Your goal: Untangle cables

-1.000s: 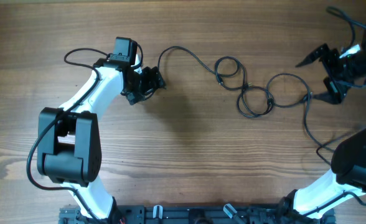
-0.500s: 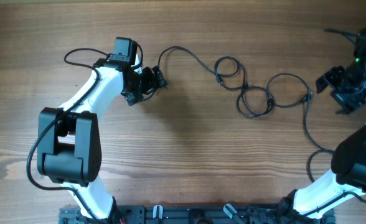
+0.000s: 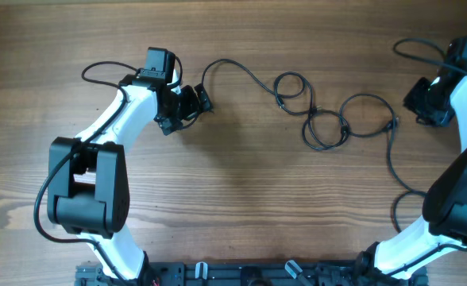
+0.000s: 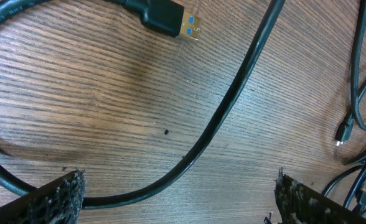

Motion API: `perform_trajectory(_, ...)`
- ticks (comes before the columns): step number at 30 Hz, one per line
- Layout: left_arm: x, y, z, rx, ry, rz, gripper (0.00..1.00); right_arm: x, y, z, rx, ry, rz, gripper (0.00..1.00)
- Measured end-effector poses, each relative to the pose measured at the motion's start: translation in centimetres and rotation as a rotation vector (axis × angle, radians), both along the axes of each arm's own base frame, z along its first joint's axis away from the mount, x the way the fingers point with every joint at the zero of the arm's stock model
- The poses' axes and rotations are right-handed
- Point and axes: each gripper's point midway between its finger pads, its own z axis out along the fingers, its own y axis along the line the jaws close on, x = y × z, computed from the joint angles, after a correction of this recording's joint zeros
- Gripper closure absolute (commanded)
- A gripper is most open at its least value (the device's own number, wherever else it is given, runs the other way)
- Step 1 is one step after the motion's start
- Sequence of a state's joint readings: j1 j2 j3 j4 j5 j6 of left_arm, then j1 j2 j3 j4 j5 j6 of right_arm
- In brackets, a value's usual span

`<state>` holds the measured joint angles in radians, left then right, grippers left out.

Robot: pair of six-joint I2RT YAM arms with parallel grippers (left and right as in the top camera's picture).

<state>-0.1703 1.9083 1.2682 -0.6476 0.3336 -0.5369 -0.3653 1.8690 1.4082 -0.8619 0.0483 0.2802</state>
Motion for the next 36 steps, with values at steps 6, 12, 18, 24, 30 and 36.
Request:
perform_trajectory(6,0.2,0.0,0.0,-0.001,-0.007,0.000,0.00,1.0,1.3,-2.5,0.031,-0.072,0.139,0.49)
perform_trajectory(12,0.2,0.0,0.1,-0.001,-0.008,0.000,0.00,1.3,1.9,-4.8,0.031,-0.132,0.201,0.64)
perform_trajectory(18,0.2,0.0,0.1,-0.001,-0.008,0.000,0.00,1.6,2.2,-5.6,0.024,-0.170,0.227,0.96)
perform_trajectory(24,0.2,0.0,0.1,-0.001,-0.008,0.000,0.00,2.0,2.0,-5.5,0.015,-0.185,0.236,0.44)
perform_trajectory(30,0.2,0.0,0.1,-0.001,-0.008,0.000,0.00,-0.5,3.0,-6.5,0.069,-0.081,0.233,0.35)
perform_trajectory(36,0.2,0.0,0.1,-0.001,-0.008,0.000,0.00,-1.1,3.2,-7.0,0.073,-0.066,0.242,0.96)
